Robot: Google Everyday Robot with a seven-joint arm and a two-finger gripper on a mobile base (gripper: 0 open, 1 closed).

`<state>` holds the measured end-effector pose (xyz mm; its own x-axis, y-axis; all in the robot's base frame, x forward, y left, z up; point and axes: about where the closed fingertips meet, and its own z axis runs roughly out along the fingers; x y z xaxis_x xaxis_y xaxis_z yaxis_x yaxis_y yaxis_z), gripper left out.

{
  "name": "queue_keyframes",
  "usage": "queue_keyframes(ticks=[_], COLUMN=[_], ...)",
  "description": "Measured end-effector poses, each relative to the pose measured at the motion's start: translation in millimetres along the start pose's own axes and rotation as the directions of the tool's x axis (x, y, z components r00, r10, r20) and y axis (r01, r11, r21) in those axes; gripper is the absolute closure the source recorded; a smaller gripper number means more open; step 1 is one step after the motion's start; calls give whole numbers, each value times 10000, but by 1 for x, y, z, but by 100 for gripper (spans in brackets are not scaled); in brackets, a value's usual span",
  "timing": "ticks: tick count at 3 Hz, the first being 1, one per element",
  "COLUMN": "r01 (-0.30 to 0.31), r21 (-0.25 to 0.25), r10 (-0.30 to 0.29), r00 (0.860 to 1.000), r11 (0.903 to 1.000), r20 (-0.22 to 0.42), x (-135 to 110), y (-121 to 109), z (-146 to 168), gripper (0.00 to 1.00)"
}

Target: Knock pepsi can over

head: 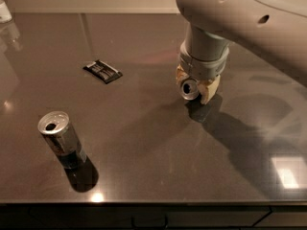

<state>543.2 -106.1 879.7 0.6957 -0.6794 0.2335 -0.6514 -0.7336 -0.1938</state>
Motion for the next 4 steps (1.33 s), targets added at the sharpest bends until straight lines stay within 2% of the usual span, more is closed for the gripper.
queue_keyframes(ticks=[2, 3, 4], r01=[274, 307, 146], r21=[-346, -427, -488], r10=[-273, -302, -118], r00=[9996, 9995, 9983], r11=[9990, 9986, 9987], r20=[27, 133, 567], x=[-7, -8, -4], y=[4, 5, 7], z=[7, 8, 7], gripper=[12, 0, 0])
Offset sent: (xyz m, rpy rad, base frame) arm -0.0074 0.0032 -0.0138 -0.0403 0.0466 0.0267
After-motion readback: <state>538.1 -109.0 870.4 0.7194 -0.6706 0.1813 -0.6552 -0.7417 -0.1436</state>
